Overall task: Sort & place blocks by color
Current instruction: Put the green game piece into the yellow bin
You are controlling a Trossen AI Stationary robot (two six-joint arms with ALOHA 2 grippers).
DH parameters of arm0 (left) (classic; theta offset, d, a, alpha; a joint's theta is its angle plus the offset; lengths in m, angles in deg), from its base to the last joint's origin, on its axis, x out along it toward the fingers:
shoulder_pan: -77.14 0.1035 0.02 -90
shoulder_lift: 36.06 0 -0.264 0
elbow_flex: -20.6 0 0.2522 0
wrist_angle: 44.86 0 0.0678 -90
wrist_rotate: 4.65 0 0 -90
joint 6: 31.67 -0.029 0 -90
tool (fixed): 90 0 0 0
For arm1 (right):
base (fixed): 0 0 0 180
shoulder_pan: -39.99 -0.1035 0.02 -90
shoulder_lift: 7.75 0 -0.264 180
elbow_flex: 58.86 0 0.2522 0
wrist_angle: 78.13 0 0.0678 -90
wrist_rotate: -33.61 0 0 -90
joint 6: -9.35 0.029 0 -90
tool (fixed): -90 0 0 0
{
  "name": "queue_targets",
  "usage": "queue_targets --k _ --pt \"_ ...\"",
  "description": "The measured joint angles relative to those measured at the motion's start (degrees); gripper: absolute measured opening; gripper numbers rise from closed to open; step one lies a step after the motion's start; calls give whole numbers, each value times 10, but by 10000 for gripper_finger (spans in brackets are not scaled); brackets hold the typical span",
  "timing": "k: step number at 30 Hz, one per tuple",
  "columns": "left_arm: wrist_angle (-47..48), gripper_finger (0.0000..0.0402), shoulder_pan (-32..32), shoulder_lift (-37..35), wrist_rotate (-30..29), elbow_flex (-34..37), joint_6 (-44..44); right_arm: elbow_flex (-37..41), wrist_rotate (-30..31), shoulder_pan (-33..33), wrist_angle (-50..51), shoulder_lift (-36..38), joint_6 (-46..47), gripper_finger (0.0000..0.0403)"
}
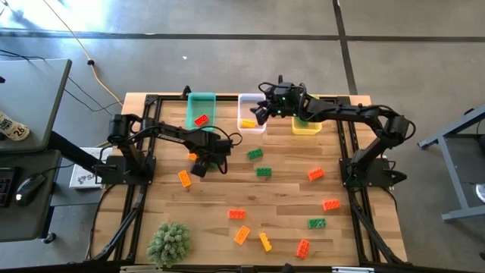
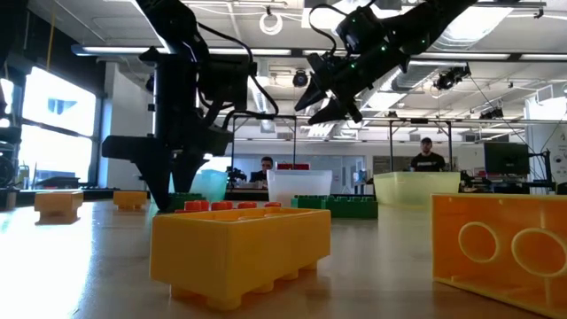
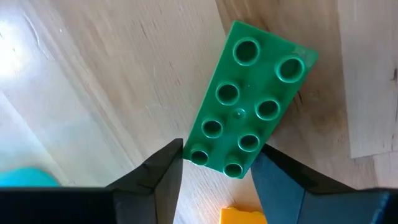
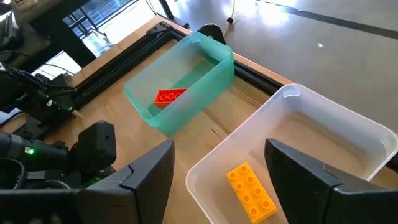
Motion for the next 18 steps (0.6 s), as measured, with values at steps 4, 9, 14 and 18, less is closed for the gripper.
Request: queue_targets --k 4,9,14,18 --pt "0 184 0 0 11 0 -9 0 12 -6 0 0 3 238" --pt "-2 207 -1 0 -13 0 -24 0 19 -13 0 0 3 238" --pt "-3 211 0 1 -24 0 -58 0 30 -18 1 0 18 238" --pt "-10 211 -4 1 -10 0 -75 0 34 -22 2 0 25 238"
